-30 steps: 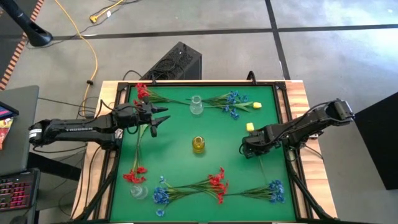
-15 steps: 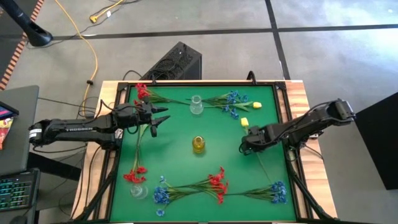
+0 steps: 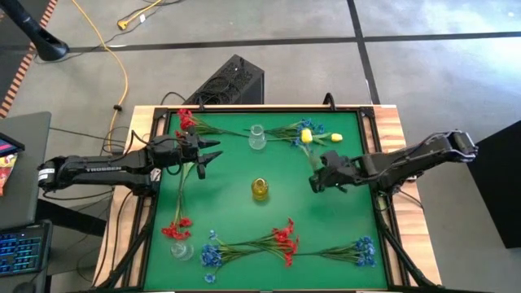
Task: Sort flowers into vase by color
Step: Put the bottom right yellow flower into the top transparent vase
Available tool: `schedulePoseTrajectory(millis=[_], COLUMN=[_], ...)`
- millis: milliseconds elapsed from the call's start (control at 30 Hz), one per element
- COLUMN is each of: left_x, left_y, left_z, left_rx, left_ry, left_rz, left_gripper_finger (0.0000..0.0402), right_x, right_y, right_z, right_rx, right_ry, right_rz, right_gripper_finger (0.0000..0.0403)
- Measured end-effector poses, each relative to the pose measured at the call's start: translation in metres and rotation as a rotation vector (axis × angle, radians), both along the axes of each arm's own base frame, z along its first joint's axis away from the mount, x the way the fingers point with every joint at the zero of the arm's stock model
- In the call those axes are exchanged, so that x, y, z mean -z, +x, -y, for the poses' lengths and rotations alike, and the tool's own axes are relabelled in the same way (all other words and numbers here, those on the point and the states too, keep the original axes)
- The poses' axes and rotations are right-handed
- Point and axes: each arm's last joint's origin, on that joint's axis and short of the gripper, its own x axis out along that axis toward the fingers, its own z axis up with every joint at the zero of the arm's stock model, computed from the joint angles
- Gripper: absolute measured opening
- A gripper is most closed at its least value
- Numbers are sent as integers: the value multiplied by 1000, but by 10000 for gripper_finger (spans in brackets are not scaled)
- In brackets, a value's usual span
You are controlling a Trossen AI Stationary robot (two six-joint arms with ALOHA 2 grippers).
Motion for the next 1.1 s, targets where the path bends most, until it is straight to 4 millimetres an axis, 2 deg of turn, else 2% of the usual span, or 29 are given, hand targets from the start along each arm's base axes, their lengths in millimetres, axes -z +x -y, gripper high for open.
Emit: schedulePoseTrajectory(millis=[267, 467, 633, 867, 967, 1100], left_x=[0, 2, 3, 4, 5, 7], left_y=[0, 0, -1, -1, -1, -2], left_z=[0, 0, -1, -1, -1, -1], left_rx=[-7, -8, -35, -37, -37, -38], left_ry=[-8, -21, -21, -23, -26, -34], left_rz=[0, -10, -27, -38, -50, -64], left_gripper_finger=[158, 158, 158, 158, 158, 158], right_x=[-57, -83, -85, -75, -72, -68], right_y=[26, 40, 52, 75, 91, 109], right_z=[20, 50, 85, 133, 145, 151], right_rx=[-163, -212, -197, -192, -223, -244], right_ry=[-435, -664, -741, -678, -662, -640], right_rz=[394, 618, 762, 882, 871, 844], right_gripper_finger=[26, 26, 25, 25, 25, 26])
